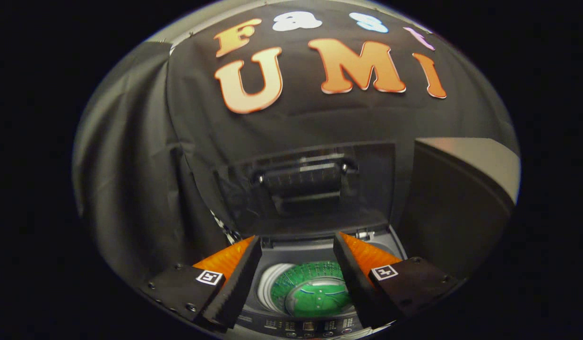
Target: Put the clothes into the washing machine and then close the washing machine lid.
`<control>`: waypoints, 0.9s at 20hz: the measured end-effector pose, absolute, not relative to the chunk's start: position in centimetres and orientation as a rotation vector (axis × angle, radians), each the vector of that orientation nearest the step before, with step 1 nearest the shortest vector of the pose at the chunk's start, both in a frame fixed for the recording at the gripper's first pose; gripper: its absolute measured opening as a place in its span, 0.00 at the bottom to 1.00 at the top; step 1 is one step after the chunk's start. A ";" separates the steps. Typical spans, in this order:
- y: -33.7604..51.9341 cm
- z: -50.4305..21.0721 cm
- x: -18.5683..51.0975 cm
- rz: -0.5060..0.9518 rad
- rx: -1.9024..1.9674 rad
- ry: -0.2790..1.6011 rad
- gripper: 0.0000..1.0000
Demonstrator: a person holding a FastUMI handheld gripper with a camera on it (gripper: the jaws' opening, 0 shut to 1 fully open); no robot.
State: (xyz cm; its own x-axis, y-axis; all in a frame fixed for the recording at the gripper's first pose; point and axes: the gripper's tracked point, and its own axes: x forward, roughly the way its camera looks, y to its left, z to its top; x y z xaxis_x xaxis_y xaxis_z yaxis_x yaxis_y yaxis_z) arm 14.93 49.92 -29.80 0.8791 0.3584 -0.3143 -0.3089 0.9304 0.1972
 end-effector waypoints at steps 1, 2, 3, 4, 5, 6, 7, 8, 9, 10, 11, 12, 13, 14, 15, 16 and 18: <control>49.0 -27.9 14.7 0.338 0.131 0.328 0.98; 48.1 -25.9 15.1 0.330 0.096 0.281 0.98; 47.1 -23.9 15.6 0.323 0.047 0.229 0.98; 46.5 -22.1 16.0 0.319 -0.002 0.186 0.98; 46.1 -20.3 16.1 0.320 -0.037 0.151 0.98; 46.2 -18.5 16.4 0.325 -0.060 0.123 0.98; 46.2 -16.4 16.6 0.326 -0.072 0.090 0.98; 46.2 -14.3 17.1 0.330 -0.074 0.063 0.98; 46.5 -13.0 18.0 0.338 -0.073 0.047 0.97; 46.8 -12.3 19.1 0.348 -0.074 0.046 0.97; 47.2 -12.1 20.6 0.353 -0.070 0.054 0.97; 47.4 -11.8 22.0 0.358 -0.058 0.064 0.96; 47.6 -11.7 23.6 0.355 -0.042 0.075 0.96; 47.7 -11.8 25.3 0.348 -0.034 0.089 0.95; 47.4 -12.4 26.7 0.340 -0.037 0.115 0.95; 47.3 -13.2 28.3 0.334 -0.047 0.138 0.96; 47.4 -14.7 30.9 0.328 -0.068 0.175 0.96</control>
State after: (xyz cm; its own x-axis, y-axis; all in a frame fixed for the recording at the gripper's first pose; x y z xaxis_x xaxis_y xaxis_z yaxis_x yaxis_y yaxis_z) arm 30.92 47.42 -14.72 0.9316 0.3149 -0.1814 -0.3266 0.9444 -0.0380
